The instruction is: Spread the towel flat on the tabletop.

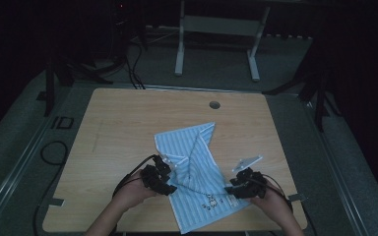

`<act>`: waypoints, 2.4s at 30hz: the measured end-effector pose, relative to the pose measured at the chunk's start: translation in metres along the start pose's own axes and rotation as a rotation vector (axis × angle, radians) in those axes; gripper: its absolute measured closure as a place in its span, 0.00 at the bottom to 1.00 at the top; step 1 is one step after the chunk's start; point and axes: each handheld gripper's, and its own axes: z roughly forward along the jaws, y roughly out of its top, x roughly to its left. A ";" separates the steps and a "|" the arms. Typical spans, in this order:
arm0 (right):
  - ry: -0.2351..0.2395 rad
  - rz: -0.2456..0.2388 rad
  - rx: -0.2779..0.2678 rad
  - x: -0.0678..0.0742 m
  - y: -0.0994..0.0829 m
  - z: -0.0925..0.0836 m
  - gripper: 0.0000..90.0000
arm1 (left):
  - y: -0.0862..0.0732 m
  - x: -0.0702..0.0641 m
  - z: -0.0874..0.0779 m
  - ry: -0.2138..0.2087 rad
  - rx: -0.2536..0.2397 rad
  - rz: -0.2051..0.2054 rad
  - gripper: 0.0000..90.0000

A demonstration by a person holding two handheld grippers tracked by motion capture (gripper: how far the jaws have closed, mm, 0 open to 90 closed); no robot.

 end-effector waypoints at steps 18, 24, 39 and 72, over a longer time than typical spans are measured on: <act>-0.073 0.081 0.050 -0.051 0.082 0.081 0.54 | 0.069 0.037 0.052 0.091 0.054 -0.031 0.48; -0.097 0.031 0.056 -0.040 0.086 0.089 0.72 | 0.065 0.031 0.059 0.112 0.031 -0.004 0.68; -0.127 0.126 -0.110 -0.063 0.075 0.019 0.97 | 0.029 0.067 -0.008 0.191 -0.205 -0.219 0.96; -0.184 0.266 0.022 -0.110 0.065 0.069 0.87 | 0.064 0.114 0.052 0.226 -0.126 -0.248 0.86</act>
